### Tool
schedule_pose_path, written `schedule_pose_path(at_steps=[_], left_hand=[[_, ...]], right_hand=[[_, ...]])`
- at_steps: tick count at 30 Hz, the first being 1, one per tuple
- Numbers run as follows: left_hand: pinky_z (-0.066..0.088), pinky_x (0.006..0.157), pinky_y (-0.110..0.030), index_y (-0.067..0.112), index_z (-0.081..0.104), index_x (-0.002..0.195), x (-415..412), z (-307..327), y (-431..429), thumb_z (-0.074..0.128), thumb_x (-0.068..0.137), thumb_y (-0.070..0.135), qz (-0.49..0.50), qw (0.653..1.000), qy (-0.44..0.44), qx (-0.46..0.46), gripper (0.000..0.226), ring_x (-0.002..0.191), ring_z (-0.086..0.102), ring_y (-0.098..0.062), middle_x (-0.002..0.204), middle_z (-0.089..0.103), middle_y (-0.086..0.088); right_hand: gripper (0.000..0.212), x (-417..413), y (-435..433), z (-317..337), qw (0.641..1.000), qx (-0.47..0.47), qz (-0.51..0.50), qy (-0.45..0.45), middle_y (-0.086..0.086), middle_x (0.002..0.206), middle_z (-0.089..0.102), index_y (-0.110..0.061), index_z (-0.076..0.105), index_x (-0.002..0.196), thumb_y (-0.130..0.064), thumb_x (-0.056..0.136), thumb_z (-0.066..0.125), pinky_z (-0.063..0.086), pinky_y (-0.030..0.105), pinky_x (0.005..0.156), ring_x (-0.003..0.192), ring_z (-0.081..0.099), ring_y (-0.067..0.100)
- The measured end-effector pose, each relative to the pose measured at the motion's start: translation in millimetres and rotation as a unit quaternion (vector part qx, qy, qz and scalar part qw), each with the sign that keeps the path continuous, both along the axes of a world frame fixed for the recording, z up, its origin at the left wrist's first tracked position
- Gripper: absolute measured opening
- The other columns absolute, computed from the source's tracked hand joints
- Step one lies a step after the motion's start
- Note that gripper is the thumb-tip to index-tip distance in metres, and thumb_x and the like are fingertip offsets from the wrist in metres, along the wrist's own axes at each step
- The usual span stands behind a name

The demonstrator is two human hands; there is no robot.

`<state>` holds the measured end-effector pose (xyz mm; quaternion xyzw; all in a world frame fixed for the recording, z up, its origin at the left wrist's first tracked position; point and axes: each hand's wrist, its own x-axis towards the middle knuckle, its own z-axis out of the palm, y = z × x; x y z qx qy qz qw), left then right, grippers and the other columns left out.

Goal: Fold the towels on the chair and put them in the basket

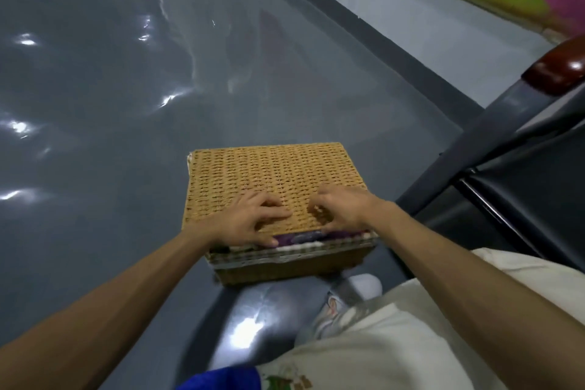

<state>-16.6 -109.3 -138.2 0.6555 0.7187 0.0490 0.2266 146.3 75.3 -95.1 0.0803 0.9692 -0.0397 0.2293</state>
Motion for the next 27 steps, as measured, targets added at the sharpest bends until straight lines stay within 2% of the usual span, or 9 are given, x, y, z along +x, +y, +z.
schedule_pose_path(at_steps=[3,7,11,14,18,21,23,25,27], left_hand=[[0.015,0.110,-0.040,0.051,0.036,0.141,4.4,-17.4,-2.5,0.049,0.089,0.062,0.006,1.000,-0.001,0.008,0.055,0.133,0.016,-0.008,0.146,0.028,0.014],[0.025,0.106,-0.041,0.050,0.051,0.129,8.3,-25.8,8.7,0.048,0.091,0.056,0.022,0.998,-0.017,0.053,0.039,0.120,0.029,-0.006,0.130,0.041,0.016],[0.021,0.096,-0.031,0.049,0.053,0.127,16.0,-36.5,18.3,0.060,0.085,0.049,0.029,0.998,-0.005,0.053,0.042,0.114,0.029,-0.004,0.128,0.042,0.015],[0.021,0.103,-0.035,0.050,0.052,0.128,19.6,-41.1,19.1,0.061,0.085,0.050,0.033,0.997,0.027,0.066,0.044,0.120,0.029,-0.006,0.134,0.040,0.013],[0.020,0.103,-0.037,0.049,0.047,0.128,24.6,-35.7,30.5,0.064,0.086,0.042,0.031,0.998,0.048,0.015,0.046,0.117,0.026,-0.009,0.134,0.036,0.010],[0.025,0.096,-0.036,0.047,0.048,0.123,17.4,-22.7,46.7,0.067,0.082,0.041,-0.004,0.998,0.045,-0.050,0.045,0.108,0.027,-0.009,0.122,0.037,0.008],[0.034,0.092,-0.035,0.042,0.052,0.115,10.5,-12.1,60.4,0.068,0.082,0.040,-0.036,0.994,0.031,-0.100,0.037,0.107,0.034,-0.012,0.115,0.040,0.007],[0.041,0.082,-0.031,0.033,0.057,0.099,6.6,-3.9,76.1,0.068,0.084,0.037,-0.059,0.989,0.001,-0.134,0.019,0.100,0.046,-0.014,0.103,0.050,0.007],[0.046,0.080,-0.030,0.030,0.058,0.090,9.4,10.5,99.7,0.065,0.088,0.035,-0.078,0.983,-0.015,-0.167,0.009,0.097,0.055,-0.015,0.095,0.059,0.010]], right_hand=[[0.045,1.7,-6.9,-23.0,0.999,-0.028,-0.031,0.006,-0.002,0.131,0.050,-0.028,0.051,0.129,-0.027,0.088,0.068,0.044,0.038,0.091,0.117,0.050,0.023],[0.046,10.4,-0.9,-38.5,0.994,-0.067,-0.076,0.028,-0.004,0.124,0.052,-0.031,0.053,0.123,-0.022,0.083,0.073,0.046,0.040,0.095,0.114,0.050,0.020],[0.052,18.3,-0.3,-56.1,0.992,-0.064,-0.089,0.065,-0.007,0.123,0.050,-0.034,0.049,0.126,-0.016,0.082,0.071,0.042,0.031,0.091,0.113,0.048,0.017],[0.053,21.0,2.1,-62.6,0.991,-0.070,-0.087,0.079,-0.008,0.122,0.049,-0.034,0.048,0.127,-0.016,0.082,0.071,0.042,0.028,0.088,0.112,0.048,0.016],[0.048,21.3,6.0,-61.2,0.984,-0.112,-0.117,0.070,-0.011,0.122,0.050,-0.033,0.052,0.125,-0.024,0.082,0.072,0.036,0.026,0.085,0.111,0.046,0.011],[0.040,22.1,10.2,-55.5,0.976,-0.154,-0.139,0.069,-0.010,0.120,0.052,-0.030,0.058,0.121,-0.027,0.083,0.072,0.039,0.029,0.094,0.111,0.046,0.009],[0.032,24.7,14.8,-49.8,0.969,-0.179,-0.160,0.061,-0.011,0.113,0.053,-0.027,0.063,0.118,-0.025,0.087,0.070,0.040,0.029,0.096,0.106,0.047,0.008],[0.024,31.6,17.5,-41.1,0.963,-0.182,-0.185,0.068,-0.011,0.106,0.054,-0.024,0.066,0.113,-0.022,0.089,0.067,0.044,0.031,0.094,0.101,0.049,0.008],[0.021,40.7,25.4,-27.6,0.959,-0.167,-0.216,0.074,-0.006,0.110,0.060,-0.023,0.066,0.111,-0.021,0.090,0.065,0.047,0.035,0.095,0.102,0.054,0.012]])
